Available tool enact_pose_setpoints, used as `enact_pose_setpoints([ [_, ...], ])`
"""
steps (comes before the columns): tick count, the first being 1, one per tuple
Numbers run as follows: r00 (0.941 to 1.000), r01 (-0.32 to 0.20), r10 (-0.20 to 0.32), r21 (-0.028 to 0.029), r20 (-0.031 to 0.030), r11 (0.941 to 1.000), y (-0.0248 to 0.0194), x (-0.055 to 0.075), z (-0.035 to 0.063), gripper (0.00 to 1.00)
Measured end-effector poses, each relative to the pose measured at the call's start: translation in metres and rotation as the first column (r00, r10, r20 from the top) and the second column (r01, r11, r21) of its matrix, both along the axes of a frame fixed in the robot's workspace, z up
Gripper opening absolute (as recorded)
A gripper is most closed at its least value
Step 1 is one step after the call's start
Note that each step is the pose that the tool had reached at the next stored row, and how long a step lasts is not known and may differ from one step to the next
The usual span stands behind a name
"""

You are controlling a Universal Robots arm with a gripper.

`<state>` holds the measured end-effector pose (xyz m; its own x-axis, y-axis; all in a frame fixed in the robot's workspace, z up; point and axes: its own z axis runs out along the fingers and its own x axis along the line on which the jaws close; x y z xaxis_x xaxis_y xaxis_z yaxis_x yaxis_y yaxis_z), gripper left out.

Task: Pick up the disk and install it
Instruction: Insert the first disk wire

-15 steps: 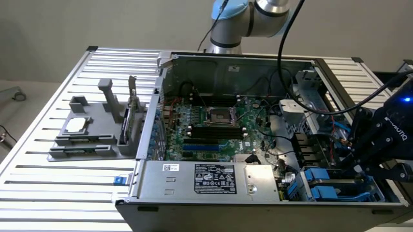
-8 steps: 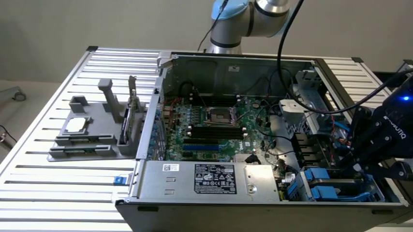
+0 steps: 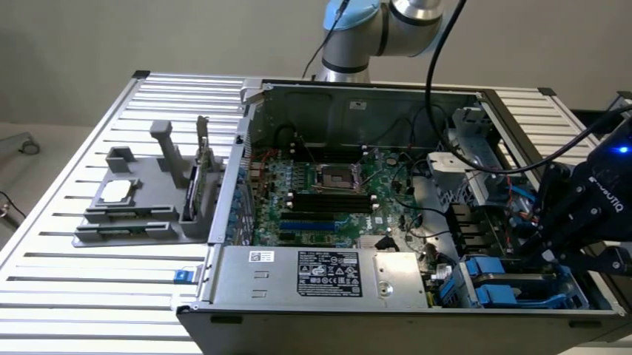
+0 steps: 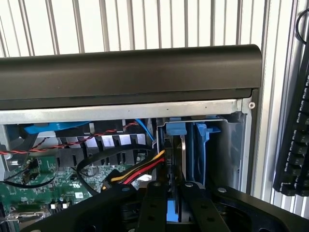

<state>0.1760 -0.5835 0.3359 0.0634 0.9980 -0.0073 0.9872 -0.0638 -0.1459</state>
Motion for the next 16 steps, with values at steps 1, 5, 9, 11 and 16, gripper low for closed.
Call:
enact_pose_setpoints([
  [1, 1.0, 0.0, 0.0, 0.0005, 0.0001, 1.0, 0.0, 0.0002, -0.0001, 0.16],
  [5, 1.0, 0.0, 0.0, 0.0014, 0.0001, 1.0, 0.0, 0.0004, -0.0002, 0.16],
  [9, 1.0, 0.0, 0.0, 0.003, 0.0, 1.0, 0.0, 0.0004, -0.0008, 0.16],
  [11, 1.0, 0.0, 0.0, 0.0043, 0.0001, 1.0, 0.0, 0.0004, -0.0016, 0.16],
  [16, 1.0, 0.0, 0.0, 0.0071, 0.0, 1.0, 0.0, 0.0005, -0.0028, 0.16],
])
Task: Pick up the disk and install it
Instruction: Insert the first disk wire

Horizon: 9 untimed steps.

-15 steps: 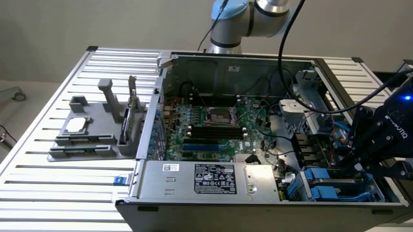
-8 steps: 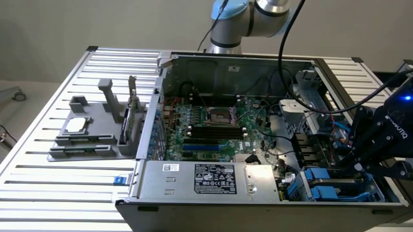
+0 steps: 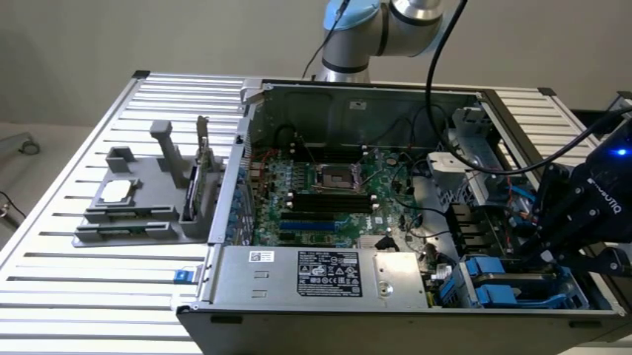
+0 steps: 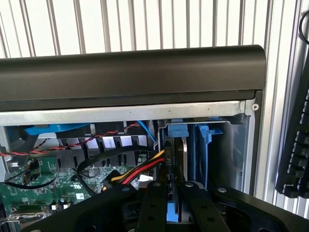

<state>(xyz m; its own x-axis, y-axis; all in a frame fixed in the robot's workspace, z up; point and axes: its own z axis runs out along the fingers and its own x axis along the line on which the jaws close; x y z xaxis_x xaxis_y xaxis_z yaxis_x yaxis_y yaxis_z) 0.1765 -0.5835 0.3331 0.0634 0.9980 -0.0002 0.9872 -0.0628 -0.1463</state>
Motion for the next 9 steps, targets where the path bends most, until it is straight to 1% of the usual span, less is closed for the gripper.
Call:
enact_pose_setpoints([
  [4, 1.0, 0.0, 0.0, 0.0018, 0.0, 1.0, 0.0, 0.0002, -0.0008, 0.16],
  [9, 1.0, 0.0, 0.0, 0.002, 0.0, 1.0, 0.0, 0.0004, -0.0009, 0.16],
])
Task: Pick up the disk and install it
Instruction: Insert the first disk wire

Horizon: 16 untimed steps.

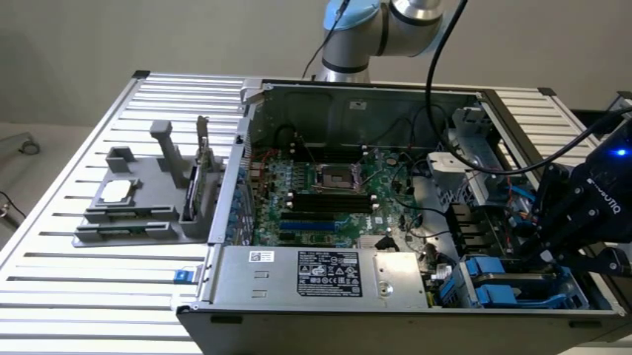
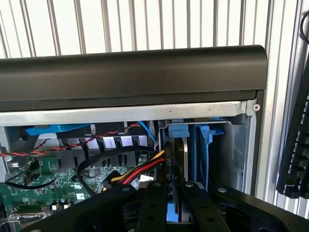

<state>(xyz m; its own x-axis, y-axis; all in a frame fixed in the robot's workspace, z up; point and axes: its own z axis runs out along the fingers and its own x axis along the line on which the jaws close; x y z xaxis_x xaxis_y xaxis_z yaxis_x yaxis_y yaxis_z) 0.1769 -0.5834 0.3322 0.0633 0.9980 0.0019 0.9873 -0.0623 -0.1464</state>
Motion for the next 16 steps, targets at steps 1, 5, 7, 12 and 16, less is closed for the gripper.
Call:
enact_pose_setpoints([
  [1, 1.0, 0.0, 0.0, 0.0, 0.0, 1.0, 0.0, 0.0, 0.0, 0.16],
  [5, 1.0, 0.0, 0.0, -0.0001, 0.0, 1.0, 0.0, 0.0002, -0.0001, 0.16],
  [7, 1.0, 0.0, 0.0, -0.0003, 0.0, 1.0, -0.0001, 0.0004, -0.0002, 0.16],
  [12, 1.0, 0.0, 0.0, -0.0003, 0.0, 1.0, 0.0, 0.0005, -0.0015, 0.16],
  [16, 1.0, 0.0, 0.0, -0.0004, 0.0001, 1.0, 0.0, 0.0005, -0.0024, 0.16],
])
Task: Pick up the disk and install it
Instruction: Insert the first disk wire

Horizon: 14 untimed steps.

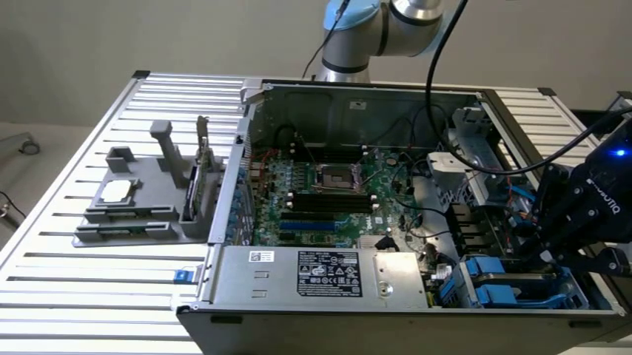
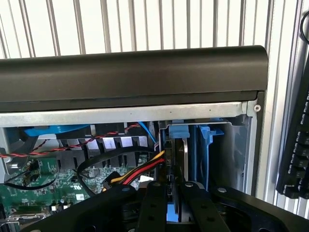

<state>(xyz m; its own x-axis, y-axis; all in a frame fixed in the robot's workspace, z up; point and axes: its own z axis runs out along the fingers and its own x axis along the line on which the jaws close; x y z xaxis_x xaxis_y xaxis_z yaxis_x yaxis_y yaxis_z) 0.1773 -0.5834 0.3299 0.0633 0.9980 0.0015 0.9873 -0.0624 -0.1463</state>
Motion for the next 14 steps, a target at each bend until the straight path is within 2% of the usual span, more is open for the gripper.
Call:
enact_pose_setpoints([
  [4, 1.0, 0.0, 0.0, 0.0006, 0.0, 1.0, 0.0, 0.0001, -0.0001, 0.16],
  [5, 1.0, 0.0, 0.0, 0.0034, 0.0002, 1.0, 0.0001, 0.0002, -0.0009, 0.18],
  [6, 1.0, 0.0, 0.0, 0.003, 0.0, 1.0, 0.0001, 0.0004, -0.0007, 0.18],
  [8, 1.0, 0.0, 0.0, 0.0005, -0.0004, 1.0, 0.0, 0.0002, 0.0017, 0.3],
  [9, 1.0, 0.0, 0.0, 0.0009, -0.0005, 1.0, 0.0, 0.0001, 0.0022, 0.36],
  [11, 1.0, 0.0, 0.0, 0.0004, -0.0014, 1.0, 0.0, 0.0, 0.0045, 0.36],
  [12, 1.0, 0.0, 0.0, 0.0004, -0.0022, 1.0, 0.0, 0.0001, 0.0056, 0.43],
  [14, 1.0, 0.0, 0.0, 0.0005, -0.0037, 1.0, 0.0, 0.0001, 0.0085, 0.43],
])
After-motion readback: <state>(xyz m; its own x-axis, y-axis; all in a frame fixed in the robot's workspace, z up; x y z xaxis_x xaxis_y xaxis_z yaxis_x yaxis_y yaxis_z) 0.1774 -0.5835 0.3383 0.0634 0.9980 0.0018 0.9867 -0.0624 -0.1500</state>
